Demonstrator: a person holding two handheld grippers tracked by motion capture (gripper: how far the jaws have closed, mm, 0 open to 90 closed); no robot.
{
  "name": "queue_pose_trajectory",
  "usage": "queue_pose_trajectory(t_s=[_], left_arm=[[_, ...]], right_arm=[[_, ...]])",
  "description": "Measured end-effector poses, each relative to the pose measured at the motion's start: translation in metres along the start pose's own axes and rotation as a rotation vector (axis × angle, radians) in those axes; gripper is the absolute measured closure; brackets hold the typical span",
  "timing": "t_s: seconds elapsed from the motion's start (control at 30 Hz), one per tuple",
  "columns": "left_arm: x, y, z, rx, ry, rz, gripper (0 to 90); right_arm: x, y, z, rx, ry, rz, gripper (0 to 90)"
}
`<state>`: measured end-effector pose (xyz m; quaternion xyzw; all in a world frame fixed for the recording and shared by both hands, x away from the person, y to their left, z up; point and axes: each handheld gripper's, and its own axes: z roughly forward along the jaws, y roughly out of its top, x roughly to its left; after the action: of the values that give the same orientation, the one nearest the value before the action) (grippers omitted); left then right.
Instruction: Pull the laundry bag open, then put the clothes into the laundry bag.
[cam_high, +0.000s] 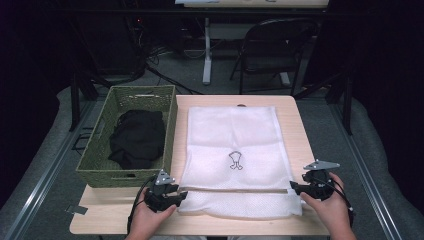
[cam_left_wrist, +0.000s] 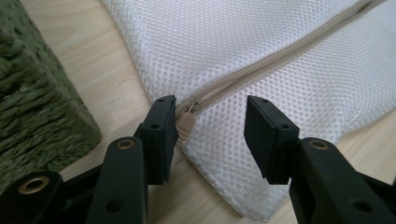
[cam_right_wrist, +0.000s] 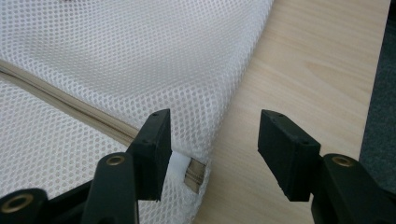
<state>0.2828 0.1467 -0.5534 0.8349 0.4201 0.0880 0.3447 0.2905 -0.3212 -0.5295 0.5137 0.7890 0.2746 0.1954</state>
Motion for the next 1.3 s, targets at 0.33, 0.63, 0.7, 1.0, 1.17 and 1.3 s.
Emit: queue_pose_trajectory(t_s=[0.33, 0.63, 0.7, 1.0, 1.17, 1.3], left_arm=[[-0.003, 0.0, -0.009, -0.041, 0.002, 0.008, 54.1], [-0.005, -0.002, -0.016, -0.062, 0.013, 0.014, 51.6], [-0.004, -0.002, -0.017, -0.065, 0.01, 0.003, 51.6], [-0.004, 0.0, -0.026, -0.069, 0.012, 0.009, 52.8], [-0.005, -0.002, -0.03, -0.079, 0.016, -0.001, 50.1], [-0.004, -0.002, -0.033, -0.092, 0.024, -0.023, 49.6]], right_arm=[[0.017, 0.011, -0.002, -0.044, 0.01, -0.094, 47.6], [0.041, 0.02, 0.008, -0.086, 0.081, -0.179, 58.7], [0.045, 0.021, 0.01, -0.095, 0.094, -0.18, 59.6], [0.06, 0.022, 0.021, -0.093, 0.151, -0.195, 57.2], [0.066, 0.024, 0.023, -0.115, 0.168, -0.202, 51.6], [0.072, 0.024, 0.026, -0.101, 0.171, -0.209, 50.8]])
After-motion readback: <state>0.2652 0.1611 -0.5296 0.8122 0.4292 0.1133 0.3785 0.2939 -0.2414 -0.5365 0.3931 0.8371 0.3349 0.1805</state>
